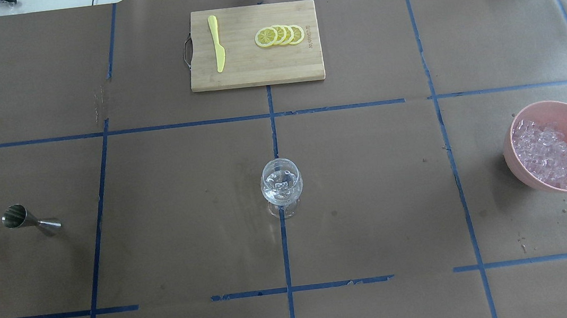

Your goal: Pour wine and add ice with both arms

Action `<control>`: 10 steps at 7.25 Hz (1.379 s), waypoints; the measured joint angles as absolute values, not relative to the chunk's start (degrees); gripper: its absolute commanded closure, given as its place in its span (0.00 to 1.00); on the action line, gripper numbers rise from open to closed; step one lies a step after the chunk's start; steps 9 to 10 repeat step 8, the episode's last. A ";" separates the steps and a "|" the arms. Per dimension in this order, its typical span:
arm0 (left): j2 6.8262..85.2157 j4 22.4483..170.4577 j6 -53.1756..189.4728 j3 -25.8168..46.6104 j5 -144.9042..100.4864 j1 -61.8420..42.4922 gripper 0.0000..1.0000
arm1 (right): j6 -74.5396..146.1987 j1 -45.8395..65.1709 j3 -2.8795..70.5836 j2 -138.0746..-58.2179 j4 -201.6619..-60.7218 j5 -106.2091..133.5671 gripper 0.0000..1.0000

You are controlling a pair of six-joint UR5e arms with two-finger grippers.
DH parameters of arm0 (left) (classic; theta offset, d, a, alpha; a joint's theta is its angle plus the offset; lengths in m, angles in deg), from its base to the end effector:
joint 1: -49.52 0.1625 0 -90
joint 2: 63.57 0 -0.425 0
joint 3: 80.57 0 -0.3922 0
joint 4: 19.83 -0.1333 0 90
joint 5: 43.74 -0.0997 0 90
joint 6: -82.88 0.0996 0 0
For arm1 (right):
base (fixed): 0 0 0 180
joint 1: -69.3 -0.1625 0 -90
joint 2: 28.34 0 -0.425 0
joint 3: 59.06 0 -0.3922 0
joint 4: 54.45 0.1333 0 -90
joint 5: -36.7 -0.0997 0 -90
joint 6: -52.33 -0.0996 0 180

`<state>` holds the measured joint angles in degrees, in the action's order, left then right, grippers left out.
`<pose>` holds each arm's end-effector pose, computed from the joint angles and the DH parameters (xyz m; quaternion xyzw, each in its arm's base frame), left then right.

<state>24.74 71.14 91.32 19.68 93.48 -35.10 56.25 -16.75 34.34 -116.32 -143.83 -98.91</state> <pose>-0.0145 -0.4883 0.5791 0.0867 0.3970 0.1429 0.9025 0.0267 -0.5150 0.6090 0.0485 -0.3871 -0.0835 0.9170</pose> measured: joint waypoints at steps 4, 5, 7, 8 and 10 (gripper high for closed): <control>24.50 71.14 91.28 18.46 93.13 -35.39 0.00 | 56.34 -16.75 34.12 -116.45 -143.83 -98.91 0.00; 24.56 71.12 91.28 17.87 92.35 -35.88 0.00 | 56.38 -16.75 34.07 -116.55 -143.83 -98.98 0.00; 24.82 71.06 91.24 17.55 91.28 -36.59 0.00 | 56.43 -16.75 34.00 -116.67 -143.83 -99.23 0.00; 25.06 71.06 91.23 17.51 91.15 -36.73 0.00 | 56.42 -16.75 34.10 -116.77 -143.83 -99.47 0.00; 25.06 71.06 91.23 17.51 91.15 -36.73 0.00 | 56.42 -16.75 34.10 -116.77 -143.83 -99.47 0.00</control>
